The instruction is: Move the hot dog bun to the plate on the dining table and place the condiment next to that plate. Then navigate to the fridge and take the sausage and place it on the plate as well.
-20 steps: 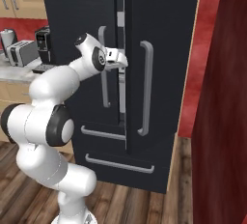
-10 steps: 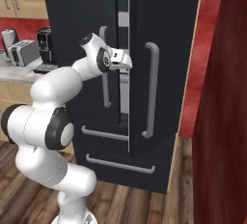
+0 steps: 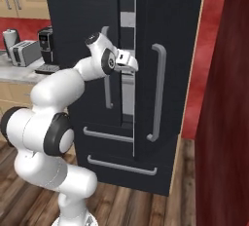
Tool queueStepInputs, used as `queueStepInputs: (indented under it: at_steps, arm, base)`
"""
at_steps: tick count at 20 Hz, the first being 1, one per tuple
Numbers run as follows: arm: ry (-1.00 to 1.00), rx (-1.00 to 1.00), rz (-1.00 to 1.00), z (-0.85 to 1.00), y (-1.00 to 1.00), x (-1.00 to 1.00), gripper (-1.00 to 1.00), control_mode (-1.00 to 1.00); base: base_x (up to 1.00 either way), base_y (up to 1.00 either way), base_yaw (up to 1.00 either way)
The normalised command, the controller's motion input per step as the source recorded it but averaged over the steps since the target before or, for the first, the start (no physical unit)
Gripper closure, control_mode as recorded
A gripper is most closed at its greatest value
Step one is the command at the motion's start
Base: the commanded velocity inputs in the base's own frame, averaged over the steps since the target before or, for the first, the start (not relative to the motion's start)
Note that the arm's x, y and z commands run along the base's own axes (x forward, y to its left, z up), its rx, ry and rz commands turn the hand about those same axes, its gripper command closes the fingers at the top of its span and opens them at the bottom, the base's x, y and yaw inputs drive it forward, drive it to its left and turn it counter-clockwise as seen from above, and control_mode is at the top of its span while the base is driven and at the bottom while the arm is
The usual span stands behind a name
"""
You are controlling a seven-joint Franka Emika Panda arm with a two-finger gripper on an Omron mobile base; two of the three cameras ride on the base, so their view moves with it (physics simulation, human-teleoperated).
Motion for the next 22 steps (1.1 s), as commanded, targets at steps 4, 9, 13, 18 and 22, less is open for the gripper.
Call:
queueStepInputs:
  at_steps: [4,9,13,18,22]
  arm:
    - [-0.13,0.03,0.00,-0.14,-1.00,-0.21,-1.00,-1.00]
    - [-0.14,0.01,0.00,-0.20,-1.00,-0.19,-1.00,-1.00]
    - [-0.08,0.00,-0.01,-0.24,-1.00,-0.08,-1.00,-1.00]
    - [-0.03,0.00,-0.05,-0.17,-1.00,0.00,-1.00,-1.00]
    - [-0.02,0.00,-0.06,-0.12,-1.00,0.00,-1.00,-1.00]
  base:
    - [0.00,0.00,0.00]
    - [0.00,0.00,0.00]
    - [0.00,0.00,0.00]
    - [0.00,0.00,0.00]
    - [0.00,0.00,0.00]
